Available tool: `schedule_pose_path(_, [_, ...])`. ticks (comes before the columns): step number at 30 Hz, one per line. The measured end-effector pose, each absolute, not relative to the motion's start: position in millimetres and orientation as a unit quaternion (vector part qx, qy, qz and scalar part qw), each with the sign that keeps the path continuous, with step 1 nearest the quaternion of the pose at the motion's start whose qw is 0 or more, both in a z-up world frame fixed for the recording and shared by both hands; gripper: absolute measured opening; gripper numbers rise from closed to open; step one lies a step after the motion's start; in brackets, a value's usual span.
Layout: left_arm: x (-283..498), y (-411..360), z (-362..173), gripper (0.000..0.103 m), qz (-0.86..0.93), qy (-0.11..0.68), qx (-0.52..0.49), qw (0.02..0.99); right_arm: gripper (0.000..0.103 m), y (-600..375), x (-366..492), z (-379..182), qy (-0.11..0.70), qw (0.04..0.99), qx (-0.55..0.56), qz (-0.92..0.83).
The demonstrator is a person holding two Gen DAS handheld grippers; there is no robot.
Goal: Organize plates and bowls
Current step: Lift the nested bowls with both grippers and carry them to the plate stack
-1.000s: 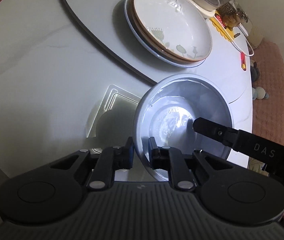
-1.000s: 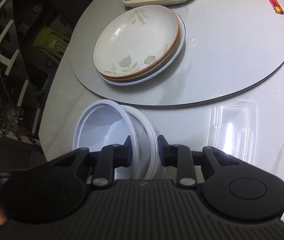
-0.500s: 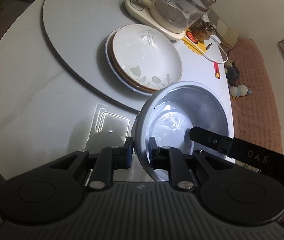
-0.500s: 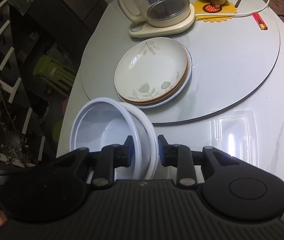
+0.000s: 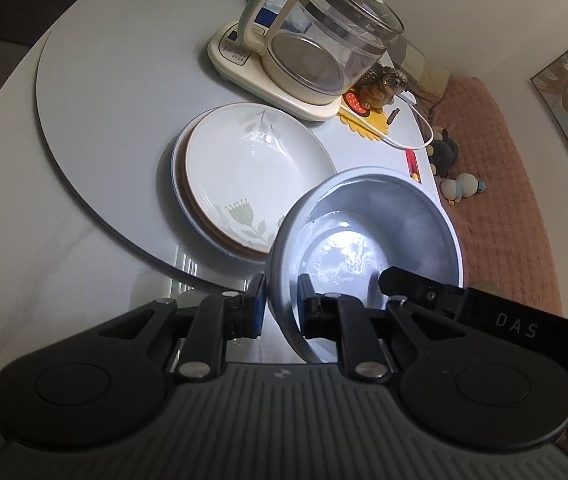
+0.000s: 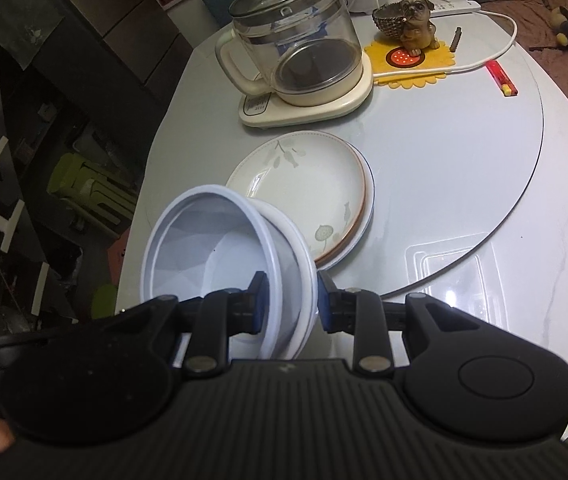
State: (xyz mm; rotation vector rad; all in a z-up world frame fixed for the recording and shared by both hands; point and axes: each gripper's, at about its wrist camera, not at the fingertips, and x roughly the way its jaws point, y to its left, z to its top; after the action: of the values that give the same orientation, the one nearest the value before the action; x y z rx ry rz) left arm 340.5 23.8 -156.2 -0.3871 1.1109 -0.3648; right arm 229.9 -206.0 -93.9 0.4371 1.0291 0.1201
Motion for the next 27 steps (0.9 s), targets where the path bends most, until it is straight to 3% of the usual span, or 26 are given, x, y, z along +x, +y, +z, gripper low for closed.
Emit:
schedule_pose_path(14, [440, 16, -200, 0.017, -0.137, 0.546, -0.198, 0.803, 0.029, -211, 325, -130, 0.515, 0.83, 0.201, 0.078])
schedule_pose_path(27, [482, 11, -237, 0.018, -0.121, 0.575, -0.189, 0.787, 0.029, -214, 366, -172, 0.551, 0.806, 0.202, 0.082])
